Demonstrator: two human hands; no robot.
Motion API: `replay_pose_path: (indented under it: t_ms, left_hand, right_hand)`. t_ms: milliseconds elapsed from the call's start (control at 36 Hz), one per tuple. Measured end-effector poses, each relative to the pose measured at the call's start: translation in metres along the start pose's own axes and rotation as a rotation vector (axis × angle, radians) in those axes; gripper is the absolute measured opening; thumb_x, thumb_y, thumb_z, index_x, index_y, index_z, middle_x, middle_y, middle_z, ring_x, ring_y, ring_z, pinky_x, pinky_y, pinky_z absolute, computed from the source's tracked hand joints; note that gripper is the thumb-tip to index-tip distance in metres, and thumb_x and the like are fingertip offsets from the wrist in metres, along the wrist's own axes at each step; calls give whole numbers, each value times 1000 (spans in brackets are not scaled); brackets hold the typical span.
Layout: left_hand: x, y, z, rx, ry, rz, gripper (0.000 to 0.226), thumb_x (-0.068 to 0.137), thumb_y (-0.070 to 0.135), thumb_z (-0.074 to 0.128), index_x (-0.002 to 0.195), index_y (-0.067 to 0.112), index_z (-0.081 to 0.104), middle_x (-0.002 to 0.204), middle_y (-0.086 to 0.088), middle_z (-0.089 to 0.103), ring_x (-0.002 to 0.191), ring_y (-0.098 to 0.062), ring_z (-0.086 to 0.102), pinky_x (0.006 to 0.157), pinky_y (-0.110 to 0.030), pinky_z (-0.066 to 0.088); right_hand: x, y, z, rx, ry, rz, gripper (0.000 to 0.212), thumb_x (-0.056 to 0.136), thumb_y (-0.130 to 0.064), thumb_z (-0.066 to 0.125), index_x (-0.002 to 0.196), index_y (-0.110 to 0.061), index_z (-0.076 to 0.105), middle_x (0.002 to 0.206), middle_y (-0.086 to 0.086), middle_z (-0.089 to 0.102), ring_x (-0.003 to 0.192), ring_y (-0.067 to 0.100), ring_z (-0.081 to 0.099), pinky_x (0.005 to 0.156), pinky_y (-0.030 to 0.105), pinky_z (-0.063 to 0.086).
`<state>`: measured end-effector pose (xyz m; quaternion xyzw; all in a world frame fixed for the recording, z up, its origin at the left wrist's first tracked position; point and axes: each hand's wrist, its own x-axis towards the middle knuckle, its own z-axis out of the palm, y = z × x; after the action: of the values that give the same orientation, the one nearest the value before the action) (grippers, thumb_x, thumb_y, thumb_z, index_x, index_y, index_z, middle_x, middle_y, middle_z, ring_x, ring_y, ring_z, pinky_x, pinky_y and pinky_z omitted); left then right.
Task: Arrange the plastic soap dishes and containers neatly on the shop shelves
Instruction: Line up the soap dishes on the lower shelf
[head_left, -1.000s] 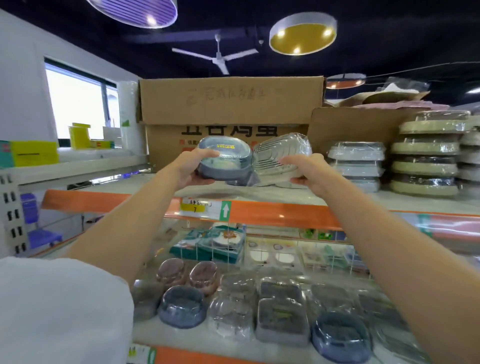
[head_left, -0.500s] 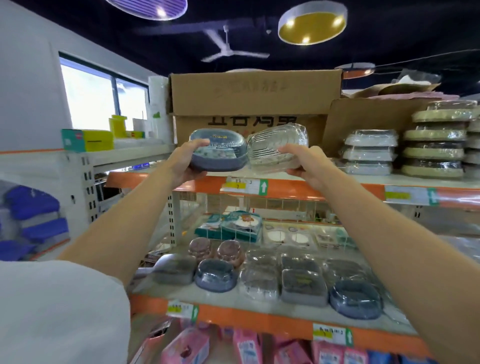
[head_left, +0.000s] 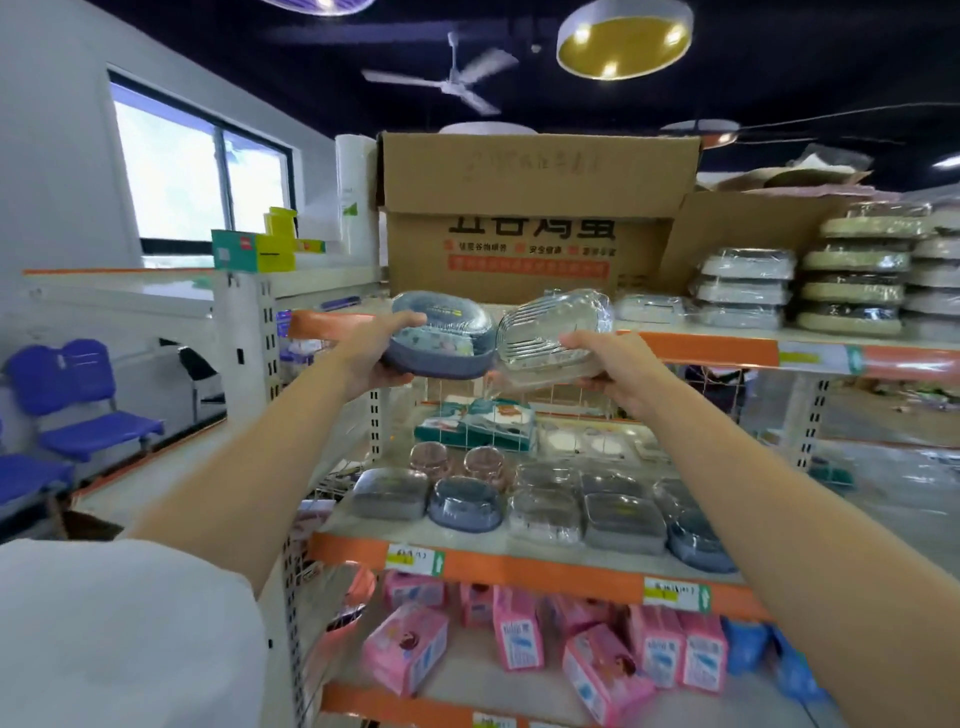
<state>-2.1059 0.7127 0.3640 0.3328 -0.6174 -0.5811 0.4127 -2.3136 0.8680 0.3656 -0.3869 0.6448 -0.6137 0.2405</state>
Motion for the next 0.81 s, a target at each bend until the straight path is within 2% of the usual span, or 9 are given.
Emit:
replay_pose_path:
  t_ms: [111, 250, 389, 528, 556, 639, 722, 750, 806]
  left_hand:
    - [-10, -16, -12, -9, -12, -33, 8, 90, 27, 58, 90, 21, 53, 89, -4, 56, 77, -14, 54, 65, -25, 48]
    - [-16, -44, -33, 6, -11, -95, 14, 91, 28, 58, 98, 17, 54, 94, -5, 55, 79, -16, 54, 63, -23, 50]
    - [-17, -79, -45, 70, -7, -214, 25, 87, 26, 64, 104, 14, 51, 95, -8, 55, 79, -19, 57, 56, -24, 55]
    - [-6, -116, -48, 75, 78, -285, 31, 84, 26, 69, 107, 10, 55, 97, -11, 51, 83, -22, 53, 64, -30, 50]
    - [-3, -124, -47, 74, 103, -302, 31, 84, 25, 70, 106, 9, 55, 96, -11, 51, 82, -22, 52, 65, -31, 50]
    - [5, -145, -45, 63, 121, -357, 28, 86, 22, 68, 104, 8, 53, 93, -10, 51, 76, -19, 52, 58, -29, 49]
    - [11, -166, -43, 72, 197, -397, 18, 88, 19, 66, 89, 9, 51, 80, -7, 51, 66, -17, 50, 40, -20, 46]
    - [15, -174, -44, 69, 204, -405, 23, 87, 21, 68, 95, 5, 53, 79, -8, 52, 65, -18, 52, 38, -19, 45]
    - [23, -191, -47, 59, 224, -419, 61, 78, 29, 77, 122, -2, 48, 88, -13, 57, 67, -23, 58, 43, -25, 50]
  right_hand:
    - [-13, 18, 12, 73, -38, 45, 19, 87, -15, 67, 93, 1, 57, 73, 2, 53, 65, 13, 53, 71, 28, 49]
    - [-13, 52, 24, 88, -99, 65, 29, 86, -13, 67, 105, 8, 59, 77, 5, 56, 68, 14, 53, 70, 26, 47]
    - [-4, 98, 40, 22, -121, 148, 20, 84, -17, 70, 88, 0, 60, 72, 7, 60, 66, 17, 54, 70, 31, 47]
    - [22, 149, 62, 54, -93, 293, 57, 73, -25, 78, 116, 4, 57, 95, 14, 60, 81, 23, 61, 88, 44, 56]
    - [26, 158, 66, 50, -92, 331, 59, 72, -26, 79, 118, 2, 57, 98, 13, 59, 81, 21, 61, 86, 45, 57]
    - [36, 181, 79, 84, -124, 400, 59, 80, -27, 75, 128, -3, 51, 109, 8, 54, 84, 17, 59, 66, 28, 56]
    - [44, 206, 92, 163, -109, 454, 54, 84, -23, 73, 130, -7, 51, 121, 6, 54, 105, 20, 56, 65, 26, 52]
    - [45, 214, 96, 181, -116, 471, 50, 85, -23, 72, 128, -7, 53, 125, 6, 55, 109, 21, 55, 60, 24, 51]
    - [49, 231, 103, 202, -112, 523, 55, 82, -27, 74, 129, -8, 53, 132, 9, 56, 111, 23, 57, 54, 24, 52]
